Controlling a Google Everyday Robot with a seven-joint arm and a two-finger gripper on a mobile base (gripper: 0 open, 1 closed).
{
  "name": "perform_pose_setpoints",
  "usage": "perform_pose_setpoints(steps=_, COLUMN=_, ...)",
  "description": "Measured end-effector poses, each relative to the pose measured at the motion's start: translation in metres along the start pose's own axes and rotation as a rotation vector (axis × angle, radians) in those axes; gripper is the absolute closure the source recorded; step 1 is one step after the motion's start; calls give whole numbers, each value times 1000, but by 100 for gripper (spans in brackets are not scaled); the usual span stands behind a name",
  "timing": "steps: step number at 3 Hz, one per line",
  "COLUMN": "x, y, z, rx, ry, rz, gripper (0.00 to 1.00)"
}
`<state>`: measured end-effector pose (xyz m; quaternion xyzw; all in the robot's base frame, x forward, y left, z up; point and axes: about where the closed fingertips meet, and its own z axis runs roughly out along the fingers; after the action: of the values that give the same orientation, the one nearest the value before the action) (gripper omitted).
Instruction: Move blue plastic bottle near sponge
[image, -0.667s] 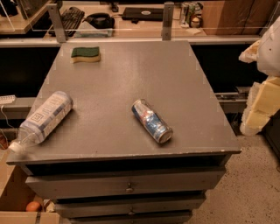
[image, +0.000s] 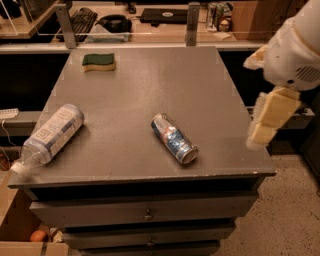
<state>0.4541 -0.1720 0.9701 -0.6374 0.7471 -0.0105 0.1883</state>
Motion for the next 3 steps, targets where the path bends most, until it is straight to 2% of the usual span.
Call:
perform_pose_setpoints(steps=1, x=-67, y=2, z=32, rx=-18, ry=-90, rz=-127, gripper=0)
perform_pose_setpoints(steps=2, x=-139, y=13, z=59, rx=-42, ry=-179, rz=-239, gripper=0)
perform_pose_setpoints(steps=3, x=-207, y=38, z=73, rx=-81, ry=-266, rz=-319, gripper=0)
